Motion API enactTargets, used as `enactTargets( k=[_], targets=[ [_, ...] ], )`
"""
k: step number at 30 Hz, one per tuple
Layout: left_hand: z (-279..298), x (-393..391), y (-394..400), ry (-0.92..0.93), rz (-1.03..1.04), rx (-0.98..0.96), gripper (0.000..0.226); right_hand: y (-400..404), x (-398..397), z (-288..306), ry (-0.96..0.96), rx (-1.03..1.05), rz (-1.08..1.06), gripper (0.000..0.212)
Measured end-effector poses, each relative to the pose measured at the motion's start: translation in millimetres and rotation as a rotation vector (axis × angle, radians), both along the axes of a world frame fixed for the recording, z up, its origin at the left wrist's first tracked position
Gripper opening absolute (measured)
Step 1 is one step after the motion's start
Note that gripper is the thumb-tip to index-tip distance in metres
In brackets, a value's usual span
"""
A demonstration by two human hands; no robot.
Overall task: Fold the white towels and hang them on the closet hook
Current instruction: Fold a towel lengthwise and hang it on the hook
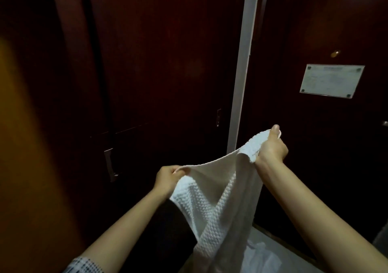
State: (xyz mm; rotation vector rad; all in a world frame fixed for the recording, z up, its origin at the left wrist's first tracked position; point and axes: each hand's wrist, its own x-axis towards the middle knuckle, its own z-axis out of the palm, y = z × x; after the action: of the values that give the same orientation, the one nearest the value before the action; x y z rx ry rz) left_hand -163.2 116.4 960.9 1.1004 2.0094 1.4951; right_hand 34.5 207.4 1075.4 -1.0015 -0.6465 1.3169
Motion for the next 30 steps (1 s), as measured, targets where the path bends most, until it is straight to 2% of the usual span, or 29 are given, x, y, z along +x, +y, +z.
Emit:
enactTargets(
  k=[3, 6, 9, 12, 14, 17, 19, 20, 22, 25, 27, 28, 30],
  targets=[
    [33.9, 8.7, 8.2, -0.05, -0.013, 0.076, 0.043, -5.5, -6.5, -4.4, -0.142, 0.024, 0.015, 0.036],
    [64.8, 21.8, 13.8, -0.049, -0.027, 0.106, 0.042, -20.5, -22.9, -13.8, -0.288, 0.061, 0.14, 0.031],
    [83.3, 27.1, 15.3, -0.089, 0.009, 0.082, 0.042, -28.1, -31.8, -23.6, -0.378, -0.003, 0.255, 0.035],
    [93.2, 26.2, 12.1, -0.157, 0.049, 0.079, 0.025, -30.8, -33.9, -25.5, -0.452, -0.061, 0.334, 0.039],
    [95.4, 27.2, 10.9, -0.27, 0.073, 0.112, 0.008, -35.3, -34.2, -29.9, -0.511, -0.059, 0.379, 0.041],
    [95.1, 28.2, 10.2, -0.372, 0.12, 0.186, 0.005, -42.6, -31.6, -38.4, -0.615, 0.014, 0.514, 0.034],
    [92.8, 26.7, 8.5, -0.368, 0.145, 0.214, 0.014, -41.5, -27.6, -43.6, -0.862, 0.2, 0.649, 0.025],
    [90.6, 25.9, 7.0, -0.367, 0.154, 0.22, 0.017, -41.0, -23.9, -43.7, -0.991, 0.278, 0.709, 0.029],
    [85.4, 23.0, 3.2, -0.365, 0.177, 0.216, 0.02, -33.8, -17.8, -42.4, -1.223, 0.319, 0.812, 0.051],
    [77.1, 15.5, -3.7, -0.371, 0.179, 0.189, 0.016, -28.2, -9.7, -41.9, -1.477, 0.325, 0.909, 0.032],
    [70.4, 8.6, -9.1, -0.336, 0.178, 0.154, 0.011, -25.3, -6.8, -46.7, -1.467, 0.302, 0.881, 0.036],
    [70.0, 7.2, -14.2, -0.337, 0.187, 0.148, 0.011, -25.4, -7.5, -49.7, -1.397, 0.254, 0.875, 0.041],
    [66.0, 1.0, -19.8, -0.349, 0.234, 0.153, 0.017, -21.9, -5.9, -57.0, -1.072, 0.114, 0.888, 0.046]
  ],
)
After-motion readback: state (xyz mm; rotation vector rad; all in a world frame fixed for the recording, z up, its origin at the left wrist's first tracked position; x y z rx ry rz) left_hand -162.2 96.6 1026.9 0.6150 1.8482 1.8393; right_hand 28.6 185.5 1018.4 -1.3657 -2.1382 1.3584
